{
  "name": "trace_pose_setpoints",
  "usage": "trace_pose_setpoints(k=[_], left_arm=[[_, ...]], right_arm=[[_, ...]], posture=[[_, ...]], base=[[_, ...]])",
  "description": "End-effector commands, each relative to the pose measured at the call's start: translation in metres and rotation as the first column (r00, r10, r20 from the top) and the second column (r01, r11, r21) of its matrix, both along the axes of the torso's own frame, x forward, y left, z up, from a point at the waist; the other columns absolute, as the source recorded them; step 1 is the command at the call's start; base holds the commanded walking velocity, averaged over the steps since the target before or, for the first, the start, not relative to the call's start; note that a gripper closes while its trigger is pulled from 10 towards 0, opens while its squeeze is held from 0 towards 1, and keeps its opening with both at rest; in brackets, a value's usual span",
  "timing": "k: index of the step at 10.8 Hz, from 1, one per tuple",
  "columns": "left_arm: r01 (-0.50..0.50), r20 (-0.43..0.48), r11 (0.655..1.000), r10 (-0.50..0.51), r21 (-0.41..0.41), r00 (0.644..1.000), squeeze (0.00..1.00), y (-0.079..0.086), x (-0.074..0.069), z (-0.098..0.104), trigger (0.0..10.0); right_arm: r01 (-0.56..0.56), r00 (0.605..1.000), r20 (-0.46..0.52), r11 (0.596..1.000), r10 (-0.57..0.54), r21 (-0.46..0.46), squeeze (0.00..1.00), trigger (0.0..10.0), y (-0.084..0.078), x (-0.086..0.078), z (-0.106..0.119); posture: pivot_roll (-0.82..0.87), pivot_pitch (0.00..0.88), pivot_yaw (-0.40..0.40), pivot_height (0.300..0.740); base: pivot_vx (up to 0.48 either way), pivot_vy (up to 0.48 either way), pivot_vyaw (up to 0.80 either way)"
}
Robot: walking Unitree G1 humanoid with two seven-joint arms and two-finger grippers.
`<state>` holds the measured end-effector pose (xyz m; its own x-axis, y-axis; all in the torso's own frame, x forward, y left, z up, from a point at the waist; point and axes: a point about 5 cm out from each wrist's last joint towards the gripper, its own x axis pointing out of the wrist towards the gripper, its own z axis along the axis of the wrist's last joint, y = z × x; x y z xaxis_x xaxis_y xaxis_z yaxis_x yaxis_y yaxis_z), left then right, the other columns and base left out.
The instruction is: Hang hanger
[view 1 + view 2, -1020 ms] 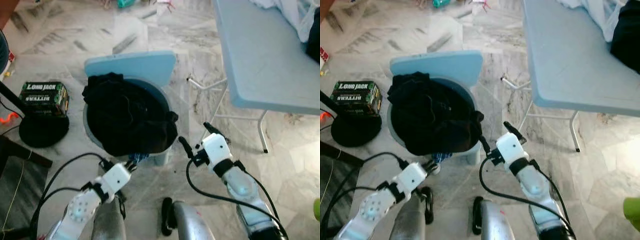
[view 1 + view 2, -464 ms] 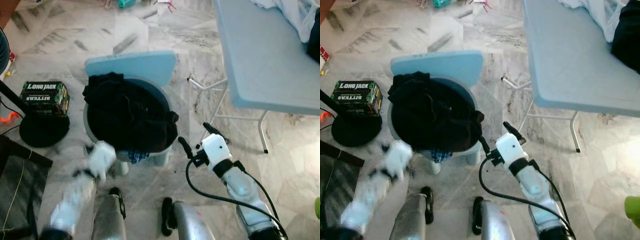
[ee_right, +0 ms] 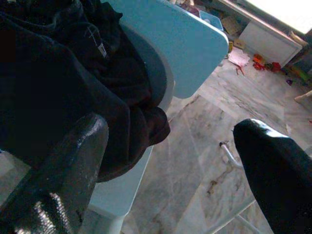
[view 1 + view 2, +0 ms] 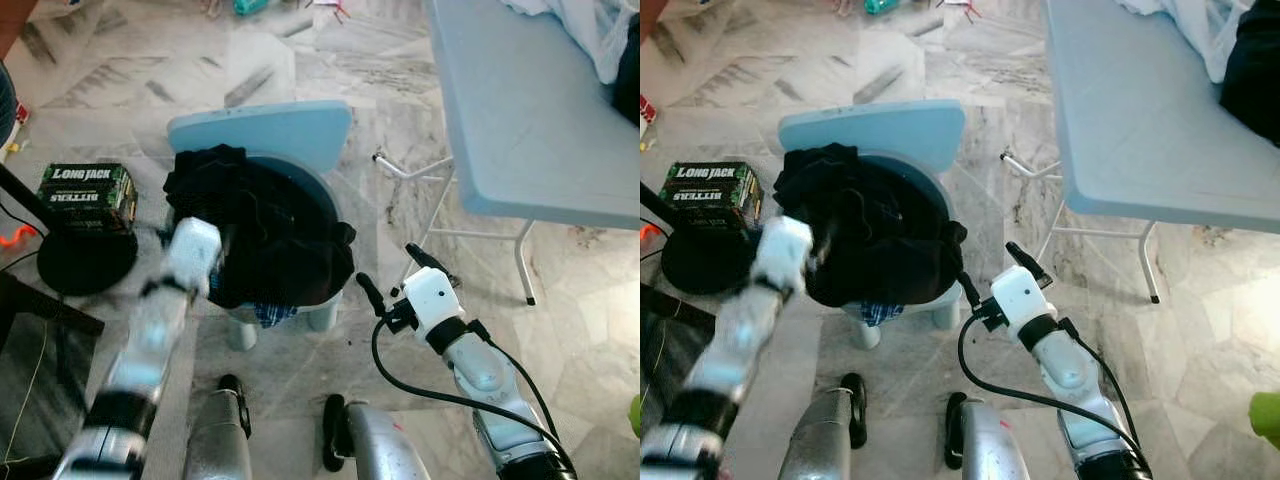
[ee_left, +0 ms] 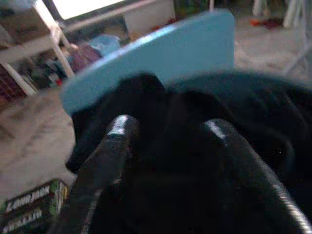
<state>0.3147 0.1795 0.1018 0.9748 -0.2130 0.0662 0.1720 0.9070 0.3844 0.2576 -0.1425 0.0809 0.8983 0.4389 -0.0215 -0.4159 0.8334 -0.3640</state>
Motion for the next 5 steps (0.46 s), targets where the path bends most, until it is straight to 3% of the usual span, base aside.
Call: trace_pose_setpoints(k=[1, 2, 3, 5], left_arm=[[0.015, -0.037, 1.0, -0.015, 0.004, 0.999, 1.0, -0.006, -0.003, -0.009, 10.0], [0.049, -0.084, 0.999, -0.047, 0.024, 0.995, 0.88, -0.013, -0.002, -0.016, 10.0], [0.179, -0.148, 0.979, -0.163, 0.096, 0.975, 0.0, -0.027, -0.01, -0.028, 10.0], [0.249, -0.202, 0.961, -0.222, 0.123, 0.954, 0.0, -0.036, -0.026, -0.043, 10.0]], right_arm=[[-0.004, 1.0, -0.015, 1.0, 0.004, -0.017, 0.0, 10.0, -0.003, -0.003, -0.004], [-0.006, 1.0, -0.014, 1.0, 0.006, -0.018, 0.0, 10.0, -0.003, -0.002, -0.003], [-0.007, 1.0, -0.011, 1.0, 0.007, -0.019, 0.0, 10.0, -0.002, 0.0, -0.003], [-0.006, 1.0, -0.011, 1.0, 0.006, -0.019, 0.0, 10.0, -0.002, -0.001, -0.003]], posture=[[-0.02, 0.236, -0.105, 0.74], [-0.02, 0.236, -0.105, 0.74], [-0.02, 0.229, -0.104, 0.74], [-0.01, 0.228, -0.1, 0.74]], base=[[0.0, 0.0, 0.0], [0.0, 0.0, 0.0], [0.0, 0.0, 0.0], [0.0, 0.0, 0.0]])
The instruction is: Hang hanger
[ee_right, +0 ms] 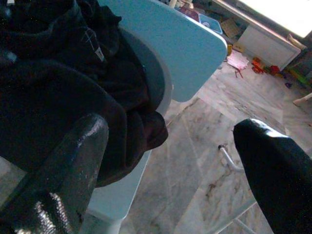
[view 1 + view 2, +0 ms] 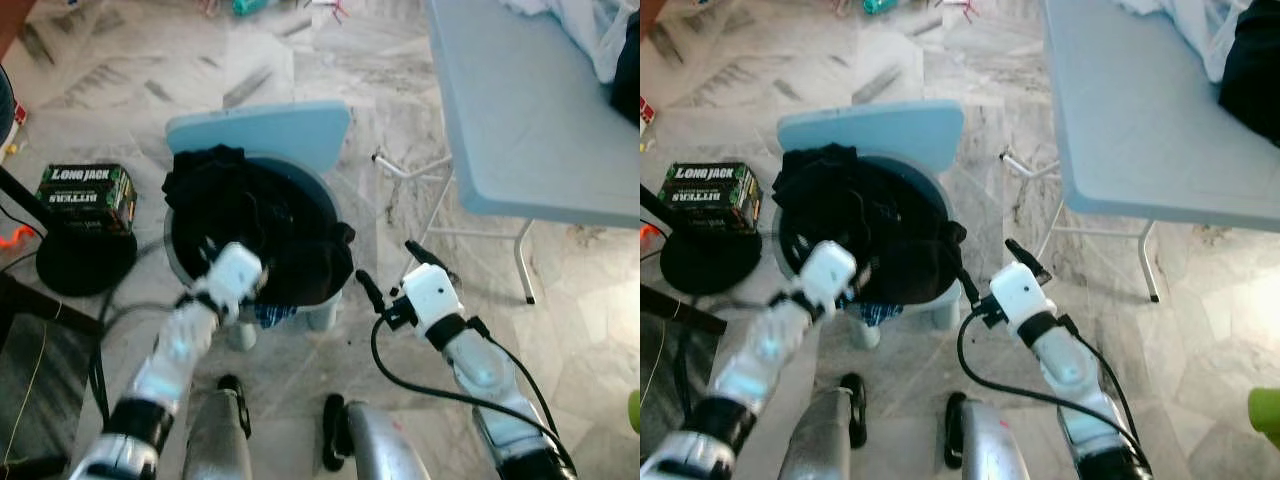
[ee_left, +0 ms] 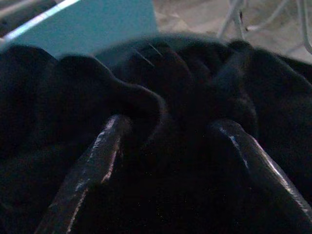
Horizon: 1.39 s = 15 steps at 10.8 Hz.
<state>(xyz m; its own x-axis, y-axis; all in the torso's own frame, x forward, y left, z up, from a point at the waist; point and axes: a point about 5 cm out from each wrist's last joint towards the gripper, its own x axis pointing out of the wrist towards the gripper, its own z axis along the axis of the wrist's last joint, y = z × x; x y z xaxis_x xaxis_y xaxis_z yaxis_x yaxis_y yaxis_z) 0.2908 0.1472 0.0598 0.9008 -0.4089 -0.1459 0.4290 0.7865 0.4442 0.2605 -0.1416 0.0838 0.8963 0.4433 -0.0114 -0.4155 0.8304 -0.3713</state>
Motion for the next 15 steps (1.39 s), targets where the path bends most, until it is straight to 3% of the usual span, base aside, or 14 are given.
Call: trace_pose_setpoints(k=[1, 5, 8, 10, 11, 15], left_arm=[[0.039, -0.044, 0.999, -0.038, 0.031, 0.998, 0.0, -0.003, -0.01, -0.01, 10.0], [0.048, -0.073, 0.993, -0.041, 0.109, 0.997, 0.0, 0.004, -0.032, -0.026, 10.0], [-0.066, -0.001, 0.989, 0.066, 0.133, 0.998, 0.0, 0.012, -0.036, -0.023, 10.0], [-0.178, -0.016, 0.979, 0.18, 0.098, 0.983, 0.0, 0.016, -0.044, -0.028, 10.0], [-0.208, -0.013, 0.975, 0.209, 0.076, 0.978, 0.0, 0.016, -0.043, -0.027, 10.0], [-0.167, 0.193, 0.986, 0.159, 0.025, 0.968, 0.0, 0.019, -0.023, 0.011, 10.0]], right_arm=[[-0.002, 1.0, -0.026, 1.0, 0.001, -0.017, 0.0, 10.0, -0.003, -0.004, -0.007], [-0.005, 1.0, -0.028, 1.0, 0.005, -0.017, 0.0, 10.0, -0.002, -0.004, -0.008], [-0.007, 1.0, -0.03, 1.0, 0.007, -0.016, 0.0, 10.0, -0.001, -0.005, -0.009], [-0.011, 0.999, -0.032, 1.0, 0.01, -0.017, 0.0, 10.0, -0.001, -0.004, -0.009], [-0.013, 0.999, -0.031, 1.0, 0.013, -0.017, 0.0, 10.0, 0.0, -0.004, -0.009], [-0.015, 1.0, -0.025, 1.0, 0.014, -0.022, 0.0, 10.0, 0.0, -0.001, -0.009]], posture=[[-0.01, 0.232, -0.102, 0.74], [-0.01, 0.233, -0.102, 0.74], [0.0, 0.24, -0.098, 0.74], [0.0, 0.243, -0.101, 0.74], [0.0, 0.242, -0.103, 0.74], [0.0, 0.235, -0.101, 0.74]], base=[[0.0, 0.0, 0.0], [0.0, 0.0, 0.0], [0.0, 0.0, 0.0], [0.0, 0.0, 0.0], [0.0, 0.0, 0.0], [0.0, 0.0, 0.0]])
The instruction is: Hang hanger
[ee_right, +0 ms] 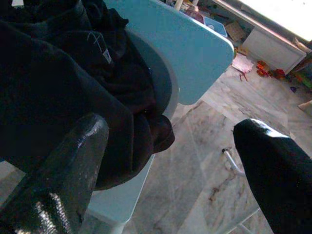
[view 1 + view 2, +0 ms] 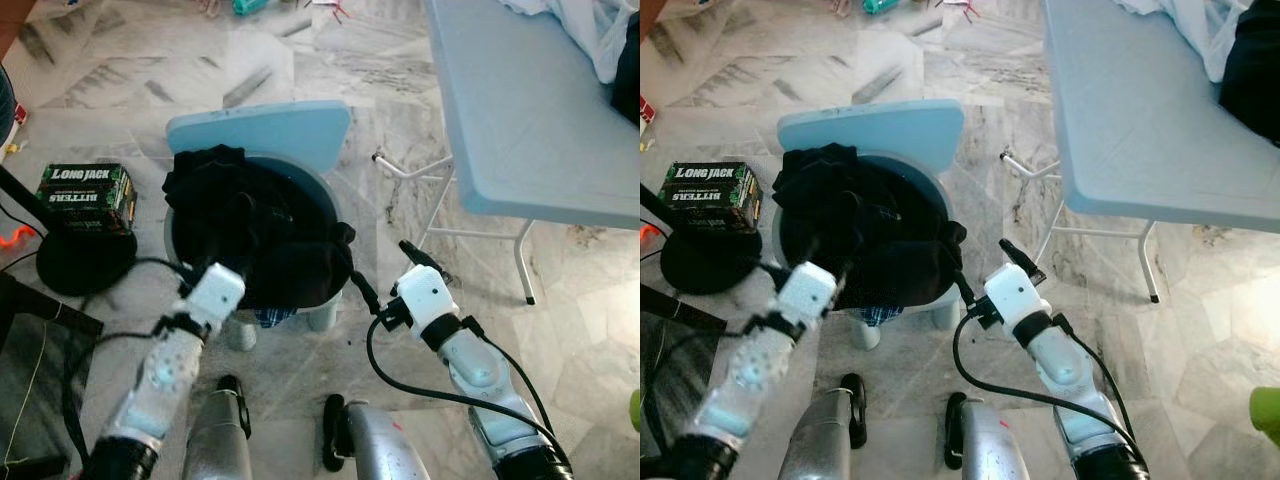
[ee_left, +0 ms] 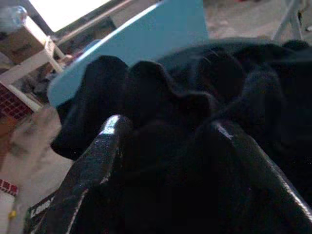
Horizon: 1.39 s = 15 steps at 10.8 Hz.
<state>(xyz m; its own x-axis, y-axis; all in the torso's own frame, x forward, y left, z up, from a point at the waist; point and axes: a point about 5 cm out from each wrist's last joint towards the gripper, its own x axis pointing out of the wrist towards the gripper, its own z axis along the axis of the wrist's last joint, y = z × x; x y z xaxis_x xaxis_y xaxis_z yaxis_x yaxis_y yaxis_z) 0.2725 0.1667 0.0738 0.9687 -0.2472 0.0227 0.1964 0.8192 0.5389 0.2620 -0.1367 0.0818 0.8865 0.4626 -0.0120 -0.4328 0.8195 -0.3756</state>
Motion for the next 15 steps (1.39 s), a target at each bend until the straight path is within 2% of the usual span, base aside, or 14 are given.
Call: trace_pose_setpoints(k=[1, 2, 5, 7, 9, 11, 13, 14, 15], left_arm=[[0.004, -0.005, 1.0, -0.004, -0.006, 1.0, 0.0, -0.001, -0.003, -0.001, 10.0], [-0.001, -0.023, 1.0, 0.001, -0.03, 1.0, 0.0, -0.003, -0.002, -0.004, 10.0], [0.082, -0.064, 0.994, -0.087, -0.07, 0.994, 0.0, -0.027, -0.015, -0.015, 10.0], [0.165, -0.201, 0.982, -0.18, -0.091, 0.963, 0.0, -0.042, -0.024, -0.032, 10.0], [0.161, -0.296, 0.982, -0.184, -0.098, 0.937, 0.0, -0.042, -0.028, -0.045, 10.0], [0.149, -0.41, 0.983, -0.179, -0.104, 0.894, 0.0, -0.038, -0.033, -0.06, 10.0], [0.147, -0.529, 0.976, -0.211, -0.162, 0.822, 0.0, -0.039, -0.041, -0.07, 10.0], [0.201, -0.475, 0.972, -0.234, -0.12, 0.848, 0.0, -0.04, -0.041, -0.062, 10.0], [0.25, -0.434, 0.963, -0.269, -0.101, 0.86, 0.0, -0.041, -0.039, -0.054, 10.0]], right_arm=[[0.007, 1.0, -0.024, 1.0, -0.008, -0.018, 0.0, 10.0, -0.004, -0.002, -0.006], [0.004, 1.0, -0.024, 1.0, -0.005, -0.017, 0.0, 10.0, -0.003, -0.003, -0.007], [-0.001, 1.0, -0.021, 1.0, 0.001, -0.021, 0.0, 10.0, -0.004, -0.002, -0.006], [-0.004, 1.0, -0.02, 1.0, 0.004, -0.021, 0.0, 10.0, -0.003, -0.002, -0.006], [-0.004, 1.0, -0.021, 1.0, 0.004, -0.02, 0.0, 10.0, -0.003, -0.003, -0.007], [-0.002, 1.0, -0.024, 1.0, 0.001, -0.021, 0.0, 10.0, -0.003, -0.004, -0.007], [-0.002, 1.0, -0.026, 1.0, 0.001, -0.023, 0.0, 10.0, -0.004, -0.004, -0.008], [-0.001, 1.0, -0.027, 1.0, 0.0, -0.023, 0.0, 10.0, -0.003, -0.004, -0.008], [-0.002, 1.0, -0.029, 1.0, 0.001, -0.022, 0.0, 10.0, -0.003, -0.004, -0.008]], posture=[[0.0, 0.234, -0.1, 0.74], [0.0, 0.233, -0.101, 0.74], [0.0, 0.232, -0.106, 0.74], [0.0, 0.232, -0.106, 0.74], [0.0, 0.232, -0.104, 0.74], [0.0, 0.238, -0.104, 0.74], [0.0, 0.239, -0.103, 0.74], [0.0, 0.239, -0.102, 0.74], [0.0, 0.242, -0.101, 0.74]], base=[[0.0, 0.0, 0.0], [0.0, 0.0, 0.0], [0.0, 0.0, 0.0], [0.0, 0.0, 0.0], [0.0, 0.0, 0.0], [0.0, 0.0, 0.0], [0.0, 0.0, 0.0], [0.0, 0.0, 0.0], [0.0, 0.0, 0.0]])
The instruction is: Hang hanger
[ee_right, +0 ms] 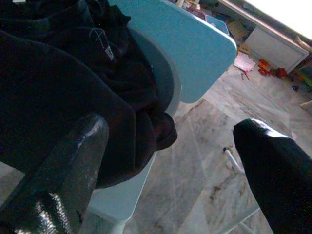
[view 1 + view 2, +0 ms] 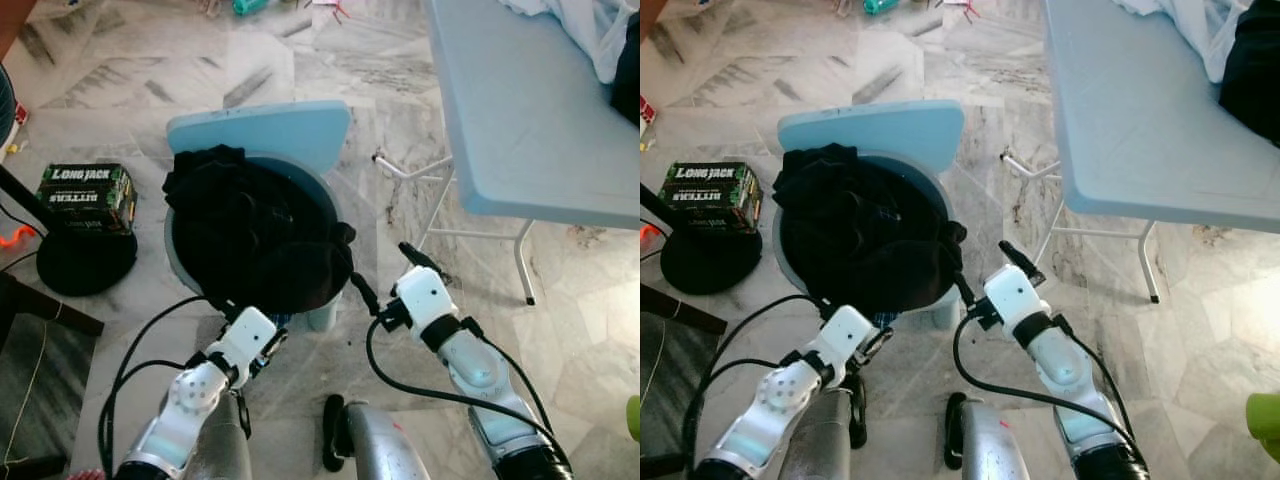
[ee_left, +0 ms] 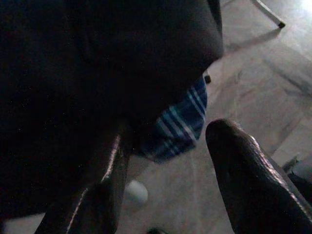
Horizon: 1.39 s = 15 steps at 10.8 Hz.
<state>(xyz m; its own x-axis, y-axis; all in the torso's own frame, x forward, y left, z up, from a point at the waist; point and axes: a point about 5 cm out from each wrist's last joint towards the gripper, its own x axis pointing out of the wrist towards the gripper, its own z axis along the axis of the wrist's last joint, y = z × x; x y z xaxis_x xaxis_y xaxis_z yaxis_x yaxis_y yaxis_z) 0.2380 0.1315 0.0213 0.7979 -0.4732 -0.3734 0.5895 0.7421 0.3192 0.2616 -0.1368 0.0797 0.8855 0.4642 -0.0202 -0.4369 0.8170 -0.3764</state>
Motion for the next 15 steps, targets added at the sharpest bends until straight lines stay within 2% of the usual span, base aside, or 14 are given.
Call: trace_pose_setpoints(k=[1, 2, 3, 4, 6, 7, 8, 9, 10, 11, 13, 15], left_arm=[[0.031, -0.02, 0.999, -0.032, -0.029, 0.999, 0.0, -0.006, -0.004, 0.002, 10.0], [0.042, -0.053, 0.998, -0.045, -0.044, 0.998, 0.0, -0.006, -0.004, 0.001, 10.0], [0.077, -0.184, 0.996, -0.083, -0.042, 0.979, 0.0, -0.007, -0.016, -0.013, 10.0], [0.075, -0.247, 0.997, -0.075, -0.009, 0.966, 0.0, -0.003, -0.022, -0.021, 10.0], [-0.013, -0.313, 1.0, 0.011, -0.006, 0.95, 0.0, 0.006, -0.029, -0.029, 10.0], [-0.019, -0.306, 1.0, 0.016, -0.007, 0.952, 0.0, 0.006, -0.029, -0.028, 10.0], [0.016, -0.075, 1.0, -0.016, -0.004, 0.997, 0.0, -0.001, -0.014, -0.01, 10.0], [0.008, -0.014, 0.999, -0.008, -0.031, 1.0, 0.0, -0.004, -0.005, 0.0, 10.0], [0.024, 0.122, 0.999, -0.019, -0.041, 0.992, 0.0, -0.006, 0.009, 0.02, 10.0], [0.059, 0.189, 0.997, -0.05, -0.042, 0.981, 0.0, -0.007, 0.015, 0.033, 10.0], [0.125, 0.237, 0.992, -0.118, -0.015, 0.964, 0.0, -0.016, 0.02, 0.041, 10.0], [0.178, 0.312, 0.984, -0.164, -0.019, 0.936, 0.0, -0.027, 0.024, 0.058, 10.0]], right_arm=[[-0.002, 1.0, -0.023, 1.0, 0.001, -0.017, 0.0, 10.0, -0.002, -0.004, -0.007], [-0.004, 1.0, -0.024, 1.0, 0.003, -0.017, 0.0, 10.0, -0.001, -0.004, -0.007], [-0.008, 1.0, -0.021, 1.0, 0.008, -0.018, 0.0, 10.0, 0.001, -0.003, -0.007], [-0.005, 1.0, -0.018, 1.0, 0.004, -0.02, 0.0, 10.0, 0.0, -0.002, -0.006], [0.001, 1.0, -0.021, 1.0, -0.001, -0.024, 0.0, 10.0, -0.002, -0.003, -0.007], [0.0, 1.0, -0.021, 1.0, 0.0, -0.024, 0.0, 10.0, -0.001, -0.003, -0.007], [-0.006, 1.0, -0.02, 1.0, 0.006, -0.021, 0.0, 10.0, 0.002, -0.001, -0.007], [-0.008, 1.0, -0.019, 1.0, 0.008, -0.021, 0.0, 10.0, 0.002, 0.0, -0.007], [-0.013, 1.0, -0.018, 1.0, 0.012, -0.022, 0.0, 10.0, 0.003, 0.001, -0.007], [-0.016, 1.0, -0.015, 1.0, 0.016, -0.024, 0.0, 10.0, 0.003, 0.002, -0.006], [-0.012, 1.0, -0.014, 1.0, 0.012, -0.027, 0.0, 10.0, 0.002, 0.003, -0.006], [-0.01, 1.0, -0.013, 1.0, 0.009, -0.026, 0.0, 10.0, 0.002, 0.002, -0.007]], posture=[[0.0, 0.242, -0.101, 0.74], [0.01, 0.242, -0.101, 0.74], [0.0, 0.24, -0.099, 0.74], [0.0, 0.241, -0.098, 0.74], [0.01, 0.241, -0.097, 0.74], [0.01, 0.24, -0.097, 0.74], [0.01, 0.237, -0.099, 0.74], [0.02, 0.235, -0.1, 0.74], [0.02, 0.232, -0.104, 0.74], [0.02, 0.229, -0.104, 0.74], [0.02, 0.226, -0.1, 0.74], [0.02, 0.225, -0.096, 0.74]], base=[[0.0, 0.0, 0.0], [0.0, 0.0, 0.0], [0.0, 0.0, 0.0], [0.0, 0.0, 0.0], [0.0, 0.0, 0.0], [0.0, 0.0, 0.0], [0.0, 0.0, 0.0], [0.0, 0.0, 0.0], [0.0, 0.0, 0.0], [0.0, 0.0, 0.0], [0.0, 0.0, 0.0], [0.0, 0.0, 0.0]])
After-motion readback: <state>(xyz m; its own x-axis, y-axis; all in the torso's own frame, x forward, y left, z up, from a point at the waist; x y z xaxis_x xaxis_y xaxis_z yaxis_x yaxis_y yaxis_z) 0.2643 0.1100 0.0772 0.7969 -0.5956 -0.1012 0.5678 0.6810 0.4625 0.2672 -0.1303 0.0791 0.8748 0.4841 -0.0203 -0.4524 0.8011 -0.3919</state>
